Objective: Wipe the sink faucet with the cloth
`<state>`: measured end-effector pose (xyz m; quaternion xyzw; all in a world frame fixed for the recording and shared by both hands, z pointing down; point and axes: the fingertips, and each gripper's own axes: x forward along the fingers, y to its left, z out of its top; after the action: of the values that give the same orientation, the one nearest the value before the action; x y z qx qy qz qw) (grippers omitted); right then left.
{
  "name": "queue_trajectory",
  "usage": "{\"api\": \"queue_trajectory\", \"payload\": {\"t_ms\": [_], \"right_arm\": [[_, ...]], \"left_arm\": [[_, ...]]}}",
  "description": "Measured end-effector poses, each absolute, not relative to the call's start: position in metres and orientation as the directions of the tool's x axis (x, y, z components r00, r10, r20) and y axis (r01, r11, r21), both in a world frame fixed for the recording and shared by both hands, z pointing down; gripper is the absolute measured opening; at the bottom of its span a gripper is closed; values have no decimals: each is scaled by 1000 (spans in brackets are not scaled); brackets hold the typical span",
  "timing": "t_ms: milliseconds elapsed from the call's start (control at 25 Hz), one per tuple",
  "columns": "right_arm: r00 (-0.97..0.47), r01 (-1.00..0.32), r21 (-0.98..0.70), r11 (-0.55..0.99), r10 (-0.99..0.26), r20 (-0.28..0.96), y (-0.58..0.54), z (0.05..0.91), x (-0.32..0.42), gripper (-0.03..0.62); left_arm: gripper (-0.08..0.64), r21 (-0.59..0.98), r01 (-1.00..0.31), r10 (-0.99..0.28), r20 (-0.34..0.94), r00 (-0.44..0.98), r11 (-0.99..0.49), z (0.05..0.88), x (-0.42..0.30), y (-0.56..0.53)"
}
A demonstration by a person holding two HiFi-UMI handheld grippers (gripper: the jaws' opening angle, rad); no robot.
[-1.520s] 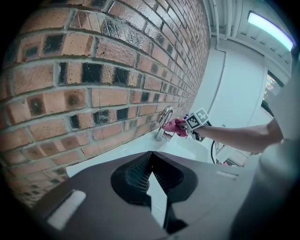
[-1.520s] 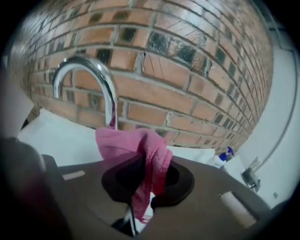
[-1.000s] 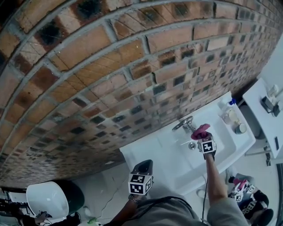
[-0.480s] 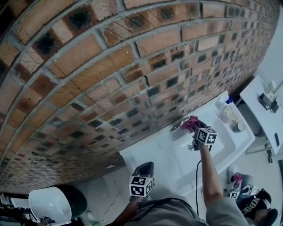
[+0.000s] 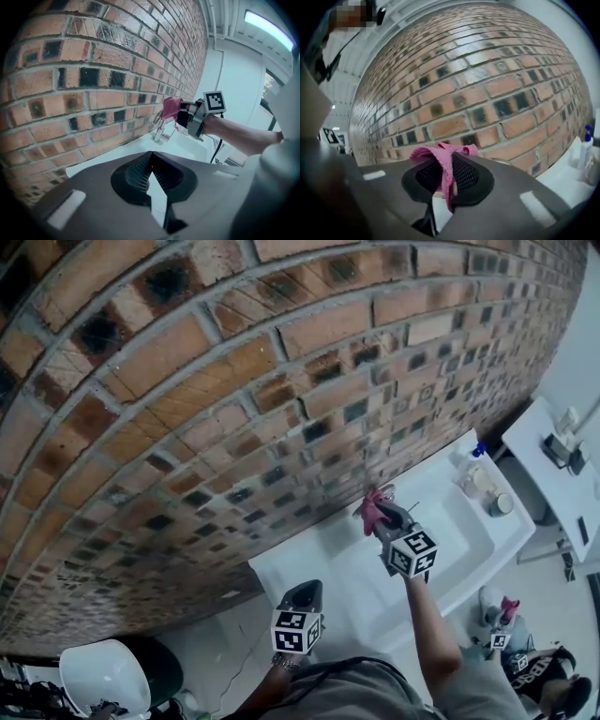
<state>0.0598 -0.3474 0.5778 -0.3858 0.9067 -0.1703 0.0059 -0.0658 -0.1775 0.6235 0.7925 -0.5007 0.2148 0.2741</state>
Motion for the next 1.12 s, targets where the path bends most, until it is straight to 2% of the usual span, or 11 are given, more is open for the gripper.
{"api": "queue_trajectory", "payload": {"t_ms": [160,240,280,360,440,520,600,800,880,1000,1120], "right_arm": [[-743,-665,-188,723,-615,266,-325,616,25,38],[-736,-650,-202,733,-541,407,-314,661,13,38],[-714,-680,-255,688,-540,446,-314,682,17,40],[-668,-739,-462,490,-619,413,-321,702,45,40],[-620,-686,-646,336,-735,276,-337,688,79,40],[-569,-629,-709,318,-810,141,-359,662,100,40],[-524,-623,-722,302,-846,98,-381,648,113,40],[-417,-654,-739,163,-893,172,-397,668,141,44],[-304,-632,-774,31,-929,212,-395,687,162,44],[-143,-605,-763,-229,-911,386,-381,740,200,41],[-141,-683,-686,-251,-876,461,-364,770,214,41]], "left_arm": [[18,215,-901,-670,609,424,-376,619,-56,-176],[19,210,-903,-673,608,422,-376,618,-58,-175],[19,209,-904,-674,608,419,-374,618,-60,-174],[20,208,-905,-676,607,417,-371,615,-62,-170],[20,206,-907,-679,607,412,-366,614,-63,-166],[20,203,-913,-681,613,401,-354,615,-70,-164],[20,200,-918,-678,624,389,-342,619,-76,-162],[20,198,-918,-682,619,390,-345,616,-70,-160],[20,193,-921,-694,610,383,-338,610,-70,-161],[20,187,-933,-707,612,356,-308,606,-78,-151],[20,184,-943,-697,637,330,-279,614,-83,-128]]}}
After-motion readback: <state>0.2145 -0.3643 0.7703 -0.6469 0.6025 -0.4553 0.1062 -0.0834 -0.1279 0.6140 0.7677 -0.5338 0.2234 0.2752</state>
